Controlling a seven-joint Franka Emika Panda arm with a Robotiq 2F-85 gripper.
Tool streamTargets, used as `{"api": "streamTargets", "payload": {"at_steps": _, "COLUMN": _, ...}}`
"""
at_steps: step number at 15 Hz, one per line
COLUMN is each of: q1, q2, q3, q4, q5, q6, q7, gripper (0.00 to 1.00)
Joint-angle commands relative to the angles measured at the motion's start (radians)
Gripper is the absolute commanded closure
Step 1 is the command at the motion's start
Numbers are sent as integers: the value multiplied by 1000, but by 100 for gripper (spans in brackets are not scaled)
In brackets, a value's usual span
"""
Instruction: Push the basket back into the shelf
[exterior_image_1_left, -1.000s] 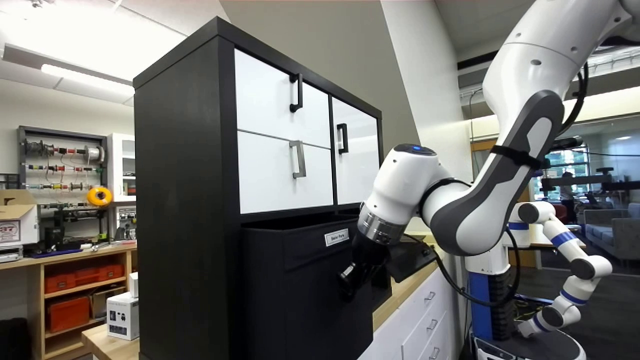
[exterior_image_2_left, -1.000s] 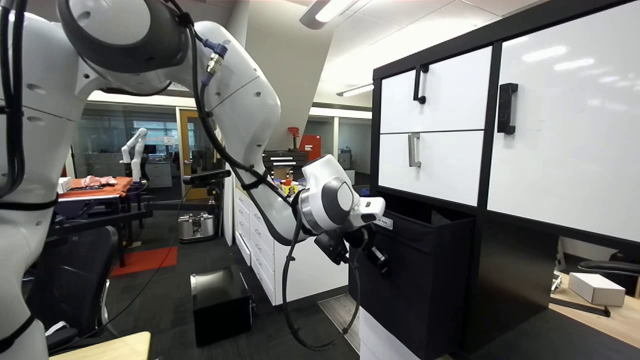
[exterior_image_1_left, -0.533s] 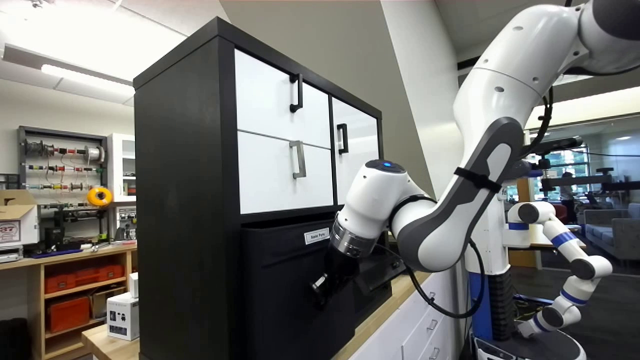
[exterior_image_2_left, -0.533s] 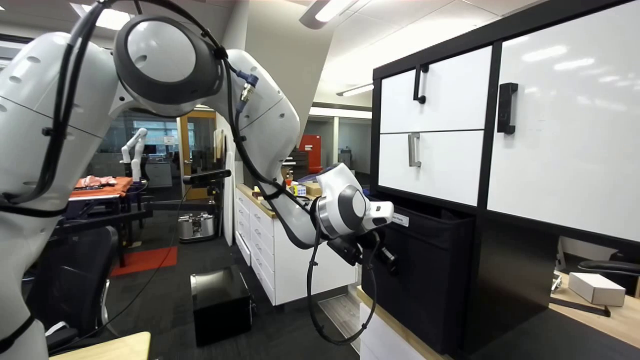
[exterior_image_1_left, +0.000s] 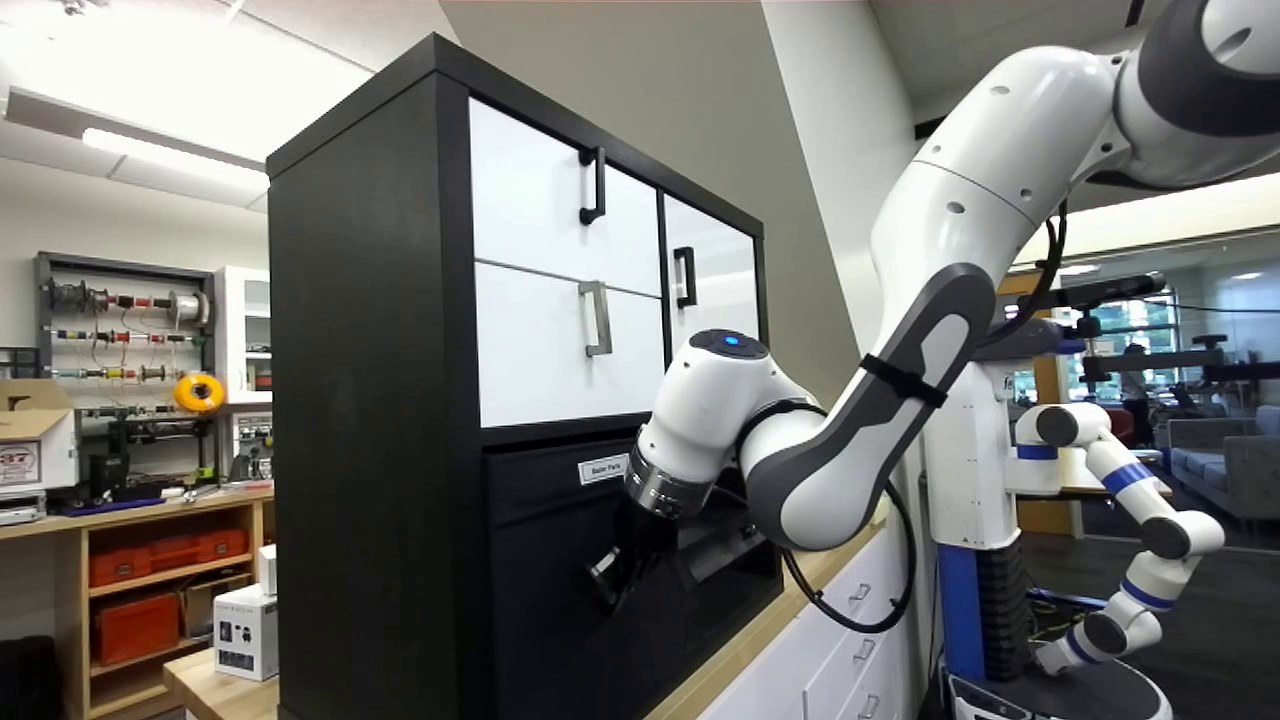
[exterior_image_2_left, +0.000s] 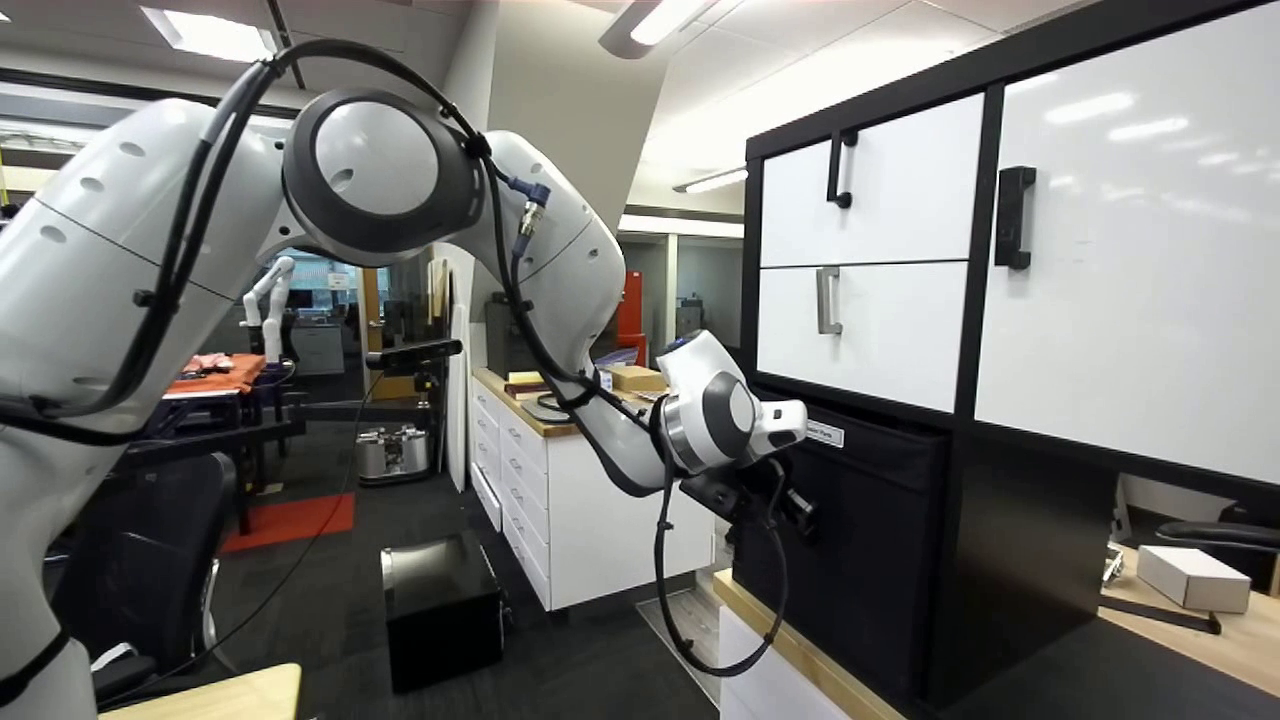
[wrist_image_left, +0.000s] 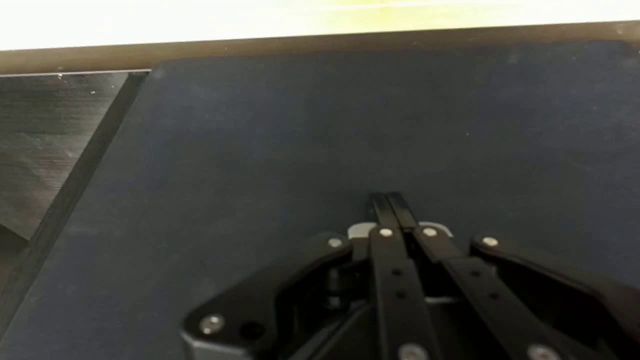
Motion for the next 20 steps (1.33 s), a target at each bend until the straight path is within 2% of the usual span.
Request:
{"api": "streamTargets", "payload": {"at_steps": 1, "q1": -11, "q2": 76, "q3": 33, "q4": 123, "q5": 20, "q6": -9, "q7": -41, "gripper": 98}}
{"api": "streamTargets", "payload": {"at_steps": 3, "q1": -30, "q2": 61, "q3": 62, "q4": 108, "q5": 35, "q6": -35, "q7": -72, "gripper": 94}}
{"api": "streamTargets", "payload": {"at_steps": 4, "q1": -68, "q2": 30, "q3": 118, "q4": 64, "q5": 72, "q6": -75, "q7": -130, "gripper": 71}}
{"api": "streamTargets", "payload": {"at_steps": 6, "q1": -162, "q2": -29, "q3": 267, "q4": -22, "q5": 194, "q6": -182, "q7": -281, "gripper": 68}}
{"api": "streamTargets", "payload": {"at_steps": 7, "q1": -199, "q2": -40, "q3": 328, "q4": -43, "q5": 247, "q6": -201, "q7": -342, "gripper": 62}}
{"api": "streamTargets", "payload": {"at_steps": 8, "q1": -161, "q2": -64, "q3": 313, "q4": -70, "q5": 379, "q6": -242, "q7": -437, "gripper": 56}}
{"api": "streamTargets", "payload": {"at_steps": 9, "q1": -181, "q2": -73, "q3": 353, "q4": -77, "q5": 456, "q6": -287, "q7": -501, "gripper": 49}}
{"api": "streamTargets", "payload": {"at_steps": 11, "q1": -154, "q2": -114, "q3": 353, "q4": -91, "q5": 634, "q6": -410, "q7": -623, "gripper": 36}}
{"api": "streamTargets", "payload": {"at_steps": 13, "q1": -135, "q2": -165, "q3": 340, "q4": -97, "q5": 739, "q6": -570, "q7": -682, "gripper": 23}}
{"api": "streamTargets", "payload": {"at_steps": 17, "q1": -85, "q2": -255, "q3": 273, "q4": -95, "q5": 798, "q6": -868, "q7": -693, "gripper": 0}}
{"api": "streamTargets", "payload": {"at_steps": 20, "q1": -65, "q2": -328, "q3": 236, "q4": -129, "q5": 789, "q6": -974, "q7": -681, "gripper": 0}}
